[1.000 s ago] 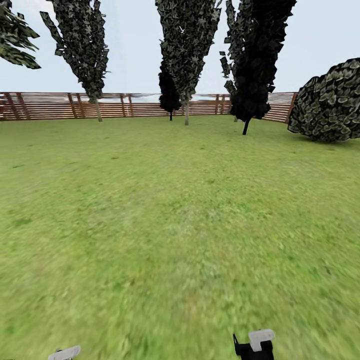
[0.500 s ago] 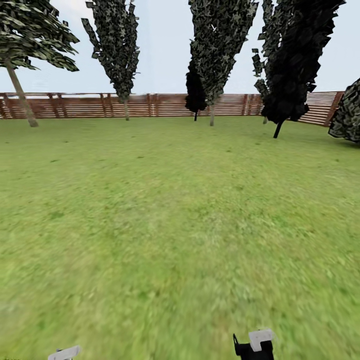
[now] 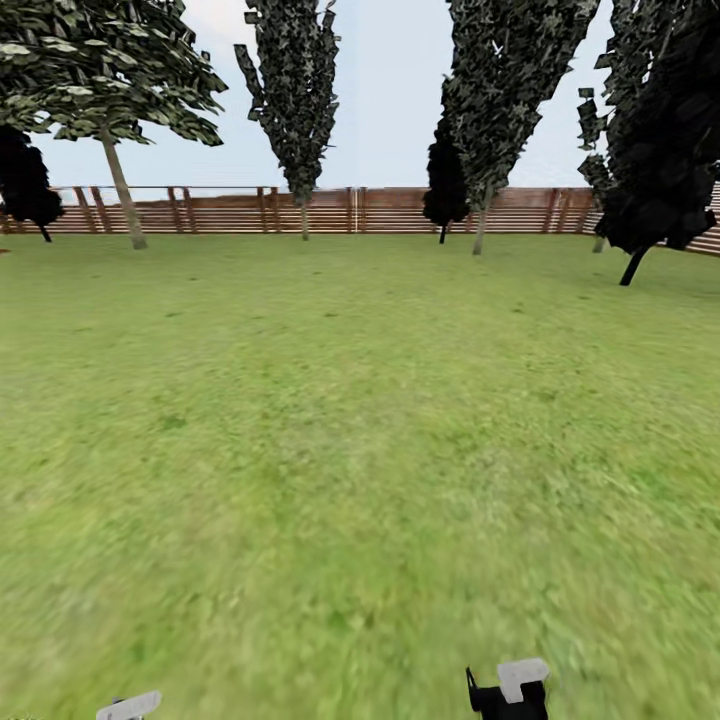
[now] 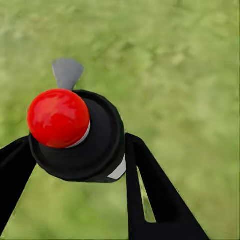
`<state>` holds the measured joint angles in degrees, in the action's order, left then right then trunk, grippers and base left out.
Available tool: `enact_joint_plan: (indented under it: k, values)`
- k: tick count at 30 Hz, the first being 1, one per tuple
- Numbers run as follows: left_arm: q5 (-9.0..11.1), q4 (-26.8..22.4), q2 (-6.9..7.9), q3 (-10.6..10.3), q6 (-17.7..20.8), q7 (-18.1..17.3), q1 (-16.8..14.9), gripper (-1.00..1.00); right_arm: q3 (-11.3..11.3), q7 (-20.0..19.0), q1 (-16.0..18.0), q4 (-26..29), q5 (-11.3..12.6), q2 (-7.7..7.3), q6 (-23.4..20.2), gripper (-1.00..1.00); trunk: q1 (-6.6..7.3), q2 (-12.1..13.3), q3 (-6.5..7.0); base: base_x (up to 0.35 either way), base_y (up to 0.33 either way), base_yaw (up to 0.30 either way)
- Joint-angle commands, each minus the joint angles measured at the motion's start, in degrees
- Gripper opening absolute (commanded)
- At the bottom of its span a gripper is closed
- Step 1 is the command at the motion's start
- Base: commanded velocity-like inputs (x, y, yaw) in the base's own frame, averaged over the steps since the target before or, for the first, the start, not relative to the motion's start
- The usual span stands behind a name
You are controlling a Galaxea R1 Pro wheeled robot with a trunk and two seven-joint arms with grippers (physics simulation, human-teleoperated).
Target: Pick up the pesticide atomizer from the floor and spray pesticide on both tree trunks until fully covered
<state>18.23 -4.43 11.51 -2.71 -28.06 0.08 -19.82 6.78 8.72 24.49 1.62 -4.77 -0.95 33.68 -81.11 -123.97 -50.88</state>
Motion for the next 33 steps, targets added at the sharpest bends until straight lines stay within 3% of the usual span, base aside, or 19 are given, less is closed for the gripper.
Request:
enact_joint_plan:
  k: [1,10,16,33]
  values:
    - [0.31,0.05,0.00,-0.28,-0.15,0.01,-0.04,-1.00,0.33,0.60,0.03,-0.04,-0.49,-0.01,0.06,1.00,-0.02,-0.02,-0.05,0.282,0.205,0.285]
    - [0.46,0.06,0.08,-0.28,-0.15,0.03,-0.04,-1.00,0.29,0.60,0.03,-0.05,-0.50,-0.01,0.07,1.00,-0.02,-0.02,-0.05,0.282,0.205,0.285]
    - [2.51,0.13,0.26,-0.28,-0.15,0.01,-0.04,-1.00,0.31,0.60,0.03,-0.04,-0.50,-0.01,0.06,1.00,-0.02,-0.02,-0.05,0.282,0.205,0.285]
    - [2.60,0.13,0.13,-0.28,-0.16,0.01,-0.04,-1.00,0.33,0.60,0.03,-0.06,-0.50,-0.01,0.05,1.00,-0.02,-0.02,-0.05,0.282,0.198,0.285]
